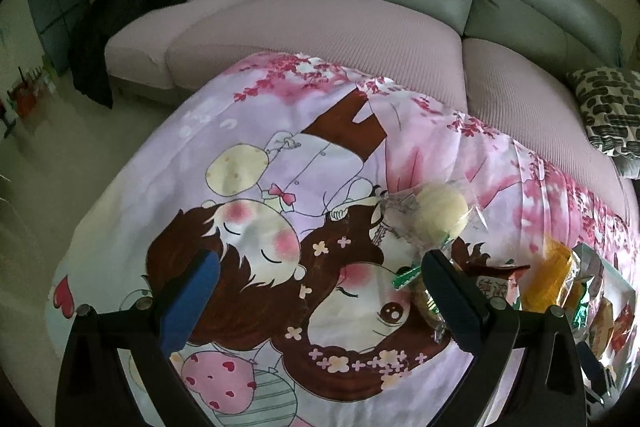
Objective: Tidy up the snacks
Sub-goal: 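Move left gripper to the clear bun bag while right gripper approaches the red wafer packet, then grasp the clear bun bag with left gripper while right gripper grasps the red wafer packet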
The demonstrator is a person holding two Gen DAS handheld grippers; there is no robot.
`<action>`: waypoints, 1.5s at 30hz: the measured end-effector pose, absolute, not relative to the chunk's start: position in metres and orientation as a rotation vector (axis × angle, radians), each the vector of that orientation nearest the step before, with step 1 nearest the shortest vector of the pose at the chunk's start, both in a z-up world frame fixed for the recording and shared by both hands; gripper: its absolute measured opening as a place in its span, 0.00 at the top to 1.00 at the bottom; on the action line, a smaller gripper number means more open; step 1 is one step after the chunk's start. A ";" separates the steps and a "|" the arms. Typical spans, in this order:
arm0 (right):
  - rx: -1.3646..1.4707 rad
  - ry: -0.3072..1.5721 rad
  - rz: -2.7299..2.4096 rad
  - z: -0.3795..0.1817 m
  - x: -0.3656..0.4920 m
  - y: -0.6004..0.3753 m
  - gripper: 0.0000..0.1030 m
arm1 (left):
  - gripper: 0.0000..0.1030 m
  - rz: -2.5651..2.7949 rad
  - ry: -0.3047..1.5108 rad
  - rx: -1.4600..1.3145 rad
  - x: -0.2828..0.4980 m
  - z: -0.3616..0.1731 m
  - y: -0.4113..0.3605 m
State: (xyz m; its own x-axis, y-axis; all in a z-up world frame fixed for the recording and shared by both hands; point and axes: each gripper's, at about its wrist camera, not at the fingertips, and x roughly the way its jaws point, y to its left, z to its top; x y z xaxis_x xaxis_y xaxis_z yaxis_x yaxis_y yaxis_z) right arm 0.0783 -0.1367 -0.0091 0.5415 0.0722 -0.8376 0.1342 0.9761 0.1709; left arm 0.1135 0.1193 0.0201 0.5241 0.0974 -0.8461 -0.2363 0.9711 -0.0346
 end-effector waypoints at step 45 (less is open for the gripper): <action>0.263 0.974 0.117 -0.024 0.100 -0.078 0.33 | 0.02 0.084 1.096 -0.361 0.133 -0.032 0.115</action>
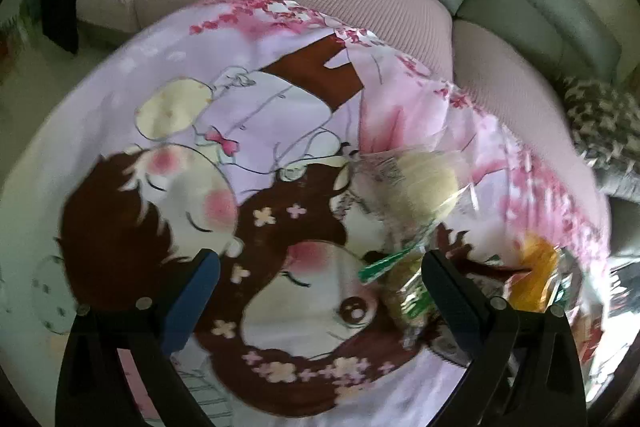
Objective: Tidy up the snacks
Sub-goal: 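Grasp the clear bun bag with left gripper while right gripper grasps the red wafer packet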
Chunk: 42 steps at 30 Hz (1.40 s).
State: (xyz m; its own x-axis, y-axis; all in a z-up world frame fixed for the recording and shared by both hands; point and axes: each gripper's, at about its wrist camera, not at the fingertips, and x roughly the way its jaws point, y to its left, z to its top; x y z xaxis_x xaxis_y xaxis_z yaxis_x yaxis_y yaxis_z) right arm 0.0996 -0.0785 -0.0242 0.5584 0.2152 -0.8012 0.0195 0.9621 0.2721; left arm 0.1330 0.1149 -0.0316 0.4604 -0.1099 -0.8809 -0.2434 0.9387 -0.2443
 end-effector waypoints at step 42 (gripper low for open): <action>0.348 0.965 0.192 -0.019 0.097 -0.090 0.72 | 0.16 -0.076 1.197 -0.469 0.142 -0.050 0.078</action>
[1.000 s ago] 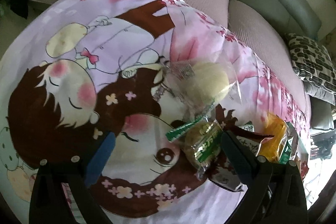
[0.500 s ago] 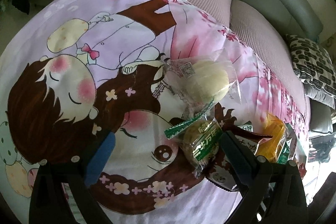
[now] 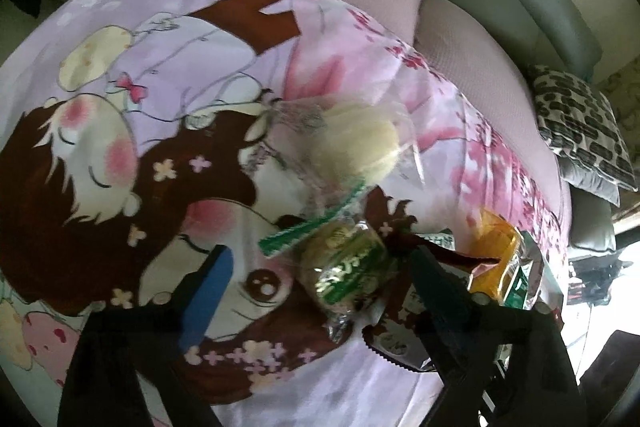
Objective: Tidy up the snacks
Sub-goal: 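Grasp the clear bun bag with left gripper while right gripper grasps the red wafer packet, then carry the green-labelled bun packet and red wafer packet over the tray with both grippers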
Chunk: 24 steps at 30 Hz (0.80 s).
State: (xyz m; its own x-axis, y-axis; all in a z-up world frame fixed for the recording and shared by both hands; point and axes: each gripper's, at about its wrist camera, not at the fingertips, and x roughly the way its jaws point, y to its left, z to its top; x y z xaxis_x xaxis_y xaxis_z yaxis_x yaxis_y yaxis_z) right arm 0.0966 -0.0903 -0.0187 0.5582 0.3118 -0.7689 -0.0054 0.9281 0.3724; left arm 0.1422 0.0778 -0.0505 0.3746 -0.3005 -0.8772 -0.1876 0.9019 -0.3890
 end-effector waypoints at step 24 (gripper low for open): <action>0.324 0.978 0.083 -0.005 0.084 -0.129 0.73 | 0.20 -0.006 1.229 -0.310 0.148 -0.065 0.039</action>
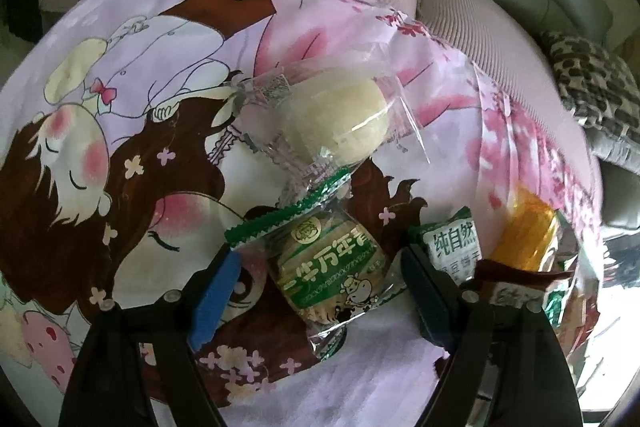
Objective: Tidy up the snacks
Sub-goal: 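Carry the green-labelled bun packet and red wafer packet over the tray with both grippers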
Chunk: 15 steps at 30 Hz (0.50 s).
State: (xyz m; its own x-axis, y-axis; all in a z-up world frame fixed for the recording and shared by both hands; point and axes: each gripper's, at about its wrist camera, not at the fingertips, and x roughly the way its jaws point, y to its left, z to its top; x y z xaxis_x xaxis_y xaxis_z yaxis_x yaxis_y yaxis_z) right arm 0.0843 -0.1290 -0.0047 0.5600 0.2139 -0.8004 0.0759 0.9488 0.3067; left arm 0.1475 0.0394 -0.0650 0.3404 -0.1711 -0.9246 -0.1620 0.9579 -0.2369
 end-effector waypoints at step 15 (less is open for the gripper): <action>0.331 0.975 0.102 -0.003 0.083 -0.132 0.75 | 0.50 -0.018 1.201 -0.268 0.135 -0.057 0.036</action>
